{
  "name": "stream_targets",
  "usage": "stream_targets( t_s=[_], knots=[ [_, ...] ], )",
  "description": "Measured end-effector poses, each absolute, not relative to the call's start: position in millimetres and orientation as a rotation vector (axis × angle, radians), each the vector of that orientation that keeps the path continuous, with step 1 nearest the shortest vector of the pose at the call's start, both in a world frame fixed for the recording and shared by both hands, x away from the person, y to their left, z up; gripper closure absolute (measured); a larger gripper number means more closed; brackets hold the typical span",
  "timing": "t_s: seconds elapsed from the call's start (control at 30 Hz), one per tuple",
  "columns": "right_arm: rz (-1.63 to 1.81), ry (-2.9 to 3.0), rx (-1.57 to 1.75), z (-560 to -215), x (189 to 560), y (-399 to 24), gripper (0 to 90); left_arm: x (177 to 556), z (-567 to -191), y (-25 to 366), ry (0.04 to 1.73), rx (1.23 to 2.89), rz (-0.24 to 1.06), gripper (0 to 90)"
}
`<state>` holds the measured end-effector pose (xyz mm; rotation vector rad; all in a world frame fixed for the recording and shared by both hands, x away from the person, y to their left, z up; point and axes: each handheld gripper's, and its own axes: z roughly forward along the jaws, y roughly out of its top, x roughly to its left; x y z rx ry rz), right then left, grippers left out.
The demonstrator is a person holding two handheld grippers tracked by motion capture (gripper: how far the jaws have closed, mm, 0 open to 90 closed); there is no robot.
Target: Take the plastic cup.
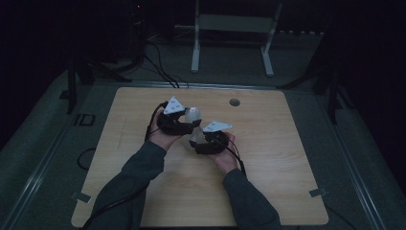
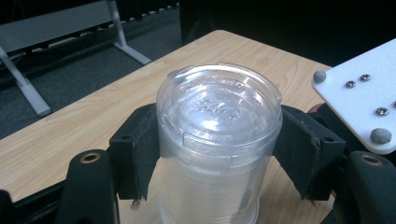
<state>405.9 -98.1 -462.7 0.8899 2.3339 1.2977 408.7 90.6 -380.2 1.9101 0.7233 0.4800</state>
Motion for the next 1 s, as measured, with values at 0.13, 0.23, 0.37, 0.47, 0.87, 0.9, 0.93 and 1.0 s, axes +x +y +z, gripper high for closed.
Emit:
stream_targets(
  t_s=[0.13,0.23,0.37,0.47,0.87,0.9,0.93,1.0],
  knots=[
    [1.296,2.335,0.887,-463,406,-99,26.9,409,-380,91,0.730,1.903,0.469,37.7],
    [1.295,2.335,0.887,-463,406,-99,26.9,409,-379,92,0.724,1.905,0.470,38.0],
    [1.293,2.335,0.888,-463,406,-99,26.9,408,-377,92,0.725,1.895,0.467,38.0],
    [1.293,2.333,0.884,-462,407,-99,26.9,408,-374,93,0.717,1.892,0.471,37.9],
    [1.293,2.334,0.900,-462,406,-102,26.8,404,-361,99,0.702,1.870,0.478,39.3],
    [1.295,2.333,0.901,-462,406,-102,26.8,404,-360,99,0.701,1.865,0.476,39.5],
    [1.295,2.332,0.899,-462,406,-102,26.8,404,-358,100,0.700,1.860,0.475,39.6],
    [1.295,2.332,0.900,-462,406,-103,26.8,403,-357,101,0.699,1.853,0.474,39.8]
  ],
)
